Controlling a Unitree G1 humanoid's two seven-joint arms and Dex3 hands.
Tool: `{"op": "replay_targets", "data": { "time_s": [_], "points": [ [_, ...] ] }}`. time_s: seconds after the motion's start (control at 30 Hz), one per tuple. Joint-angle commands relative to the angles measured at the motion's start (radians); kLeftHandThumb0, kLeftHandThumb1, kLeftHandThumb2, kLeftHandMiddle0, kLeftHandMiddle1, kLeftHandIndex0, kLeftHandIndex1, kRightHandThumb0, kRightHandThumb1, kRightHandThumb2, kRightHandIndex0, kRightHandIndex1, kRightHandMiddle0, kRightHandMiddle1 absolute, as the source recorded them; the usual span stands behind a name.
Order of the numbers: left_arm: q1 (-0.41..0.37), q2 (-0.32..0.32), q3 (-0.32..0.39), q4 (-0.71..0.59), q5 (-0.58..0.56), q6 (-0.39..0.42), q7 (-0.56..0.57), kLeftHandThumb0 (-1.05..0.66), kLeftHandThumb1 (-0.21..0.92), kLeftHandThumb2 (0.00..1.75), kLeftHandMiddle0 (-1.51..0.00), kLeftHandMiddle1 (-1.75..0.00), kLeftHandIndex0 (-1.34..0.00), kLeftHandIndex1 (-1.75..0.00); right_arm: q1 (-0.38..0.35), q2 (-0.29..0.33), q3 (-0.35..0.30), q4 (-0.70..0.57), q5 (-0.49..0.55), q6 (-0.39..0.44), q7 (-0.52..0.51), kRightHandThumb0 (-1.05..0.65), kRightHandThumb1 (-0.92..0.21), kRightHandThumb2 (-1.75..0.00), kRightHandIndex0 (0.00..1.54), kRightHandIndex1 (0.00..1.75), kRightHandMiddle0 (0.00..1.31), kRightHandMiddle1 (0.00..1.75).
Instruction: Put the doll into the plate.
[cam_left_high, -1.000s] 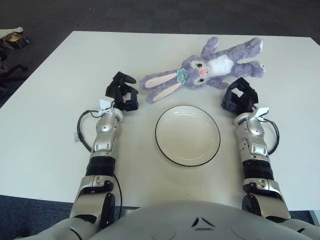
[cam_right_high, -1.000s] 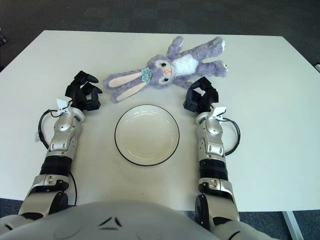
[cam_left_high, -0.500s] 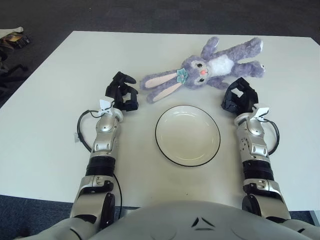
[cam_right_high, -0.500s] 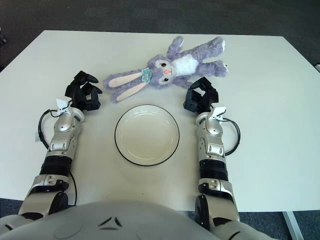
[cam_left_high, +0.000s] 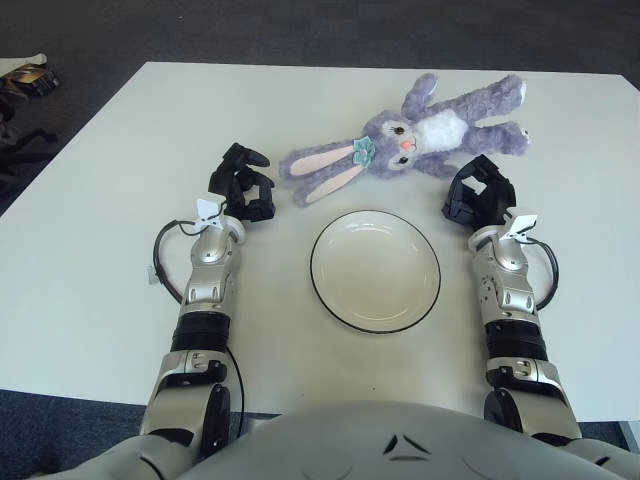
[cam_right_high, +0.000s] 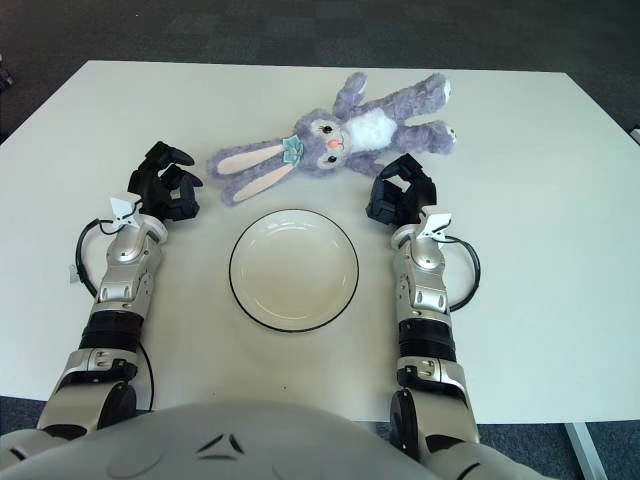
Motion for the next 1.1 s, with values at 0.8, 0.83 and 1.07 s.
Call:
{"op": "replay_targets", "data": {
  "time_s": [0.8, 0.83, 1.07],
  "points": [
    [-0.003, 0.114, -0.081, -0.092, 0.226, 0.002, 0.048, 0.37, 0.50, 1.02, -0.51, -1.65, -0.02, -1.11, 0.033, 0.011, -0.001, 0.067, 0.013, 0.044, 0.009, -0.48, -0.33, -1.30, 1.08, 1.75, 0.60, 1.75],
    [-0.009, 0.118, -0.082, -0.106, 0.226, 0.015, 0.040, 0.38, 0.51, 1.00, -0.52, -1.64, -0.01, -1.03, 0.033, 0.009, 0.000, 0.067, 0.011, 0.047, 0.010, -0.48, -0.33, -1.30, 1.08, 1.75, 0.60, 1.75],
    [-0.040, 0.141, -0.092, -0.127, 0.245, 0.023, 0.031, 0.39, 0.54, 0.95, -0.50, -1.64, 0.00, -0.73, 0.032, 0.004, 0.003, 0.066, 0.007, 0.059, 0.010, -0.48, -0.32, -1.31, 1.06, 1.75, 0.61, 1.75]
  ]
}}
